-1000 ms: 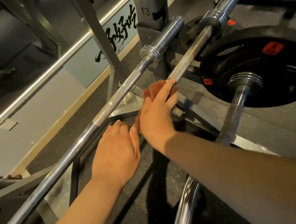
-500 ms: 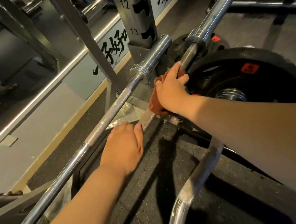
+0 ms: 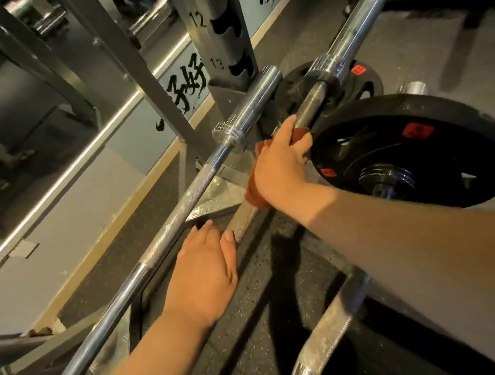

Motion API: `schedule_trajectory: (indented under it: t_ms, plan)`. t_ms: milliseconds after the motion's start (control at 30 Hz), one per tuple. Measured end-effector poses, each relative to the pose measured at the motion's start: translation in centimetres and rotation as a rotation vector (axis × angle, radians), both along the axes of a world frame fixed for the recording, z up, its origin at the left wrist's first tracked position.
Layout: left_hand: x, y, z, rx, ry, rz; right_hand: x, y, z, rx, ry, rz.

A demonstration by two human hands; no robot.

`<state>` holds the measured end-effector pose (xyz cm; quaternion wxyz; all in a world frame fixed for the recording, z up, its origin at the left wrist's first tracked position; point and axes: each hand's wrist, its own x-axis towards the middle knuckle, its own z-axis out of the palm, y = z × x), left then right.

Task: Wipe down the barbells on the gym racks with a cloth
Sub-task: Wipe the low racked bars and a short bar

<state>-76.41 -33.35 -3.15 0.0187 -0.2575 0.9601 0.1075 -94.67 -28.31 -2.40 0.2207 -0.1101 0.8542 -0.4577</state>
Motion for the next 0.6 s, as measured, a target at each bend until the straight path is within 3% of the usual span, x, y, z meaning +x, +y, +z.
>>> schedule_trajectory:
  t_ms: [100,200,333,400,467,533,600]
  plan:
    - [0.0,0.0,0.0,-0.029,-0.021,-0.013,-0.5,0.0,0.8,0.021,0.001,-0.042]
    - [0.1,0.0,-0.1,-0.021,-0.046,-0.020,4.0,0.5,-0.9,0.029,0.240,0.146]
    - [0.3,-0.2,0.0,-0.062,-0.123,-0.057,8.8,1.7,-0.3,0.009,0.007,0.223]
    - [0.1,-0.2,0.2,-0.036,-0.116,-0.022,8.5,1.8,-0.1,0.021,0.014,0.245]
    - [-0.1,0.0,0.2,-0.023,-0.081,0.001,7.4,2.4,-0.9,0.061,0.166,0.297]
    - [-0.1,0.2,0.2,-0.006,-0.047,0.013,6.6,2.9,-1.8,0.169,0.513,0.392]
    - [-0.1,0.3,0.2,0.002,-0.050,0.023,5.4,3.4,-2.7,0.244,0.735,0.440]
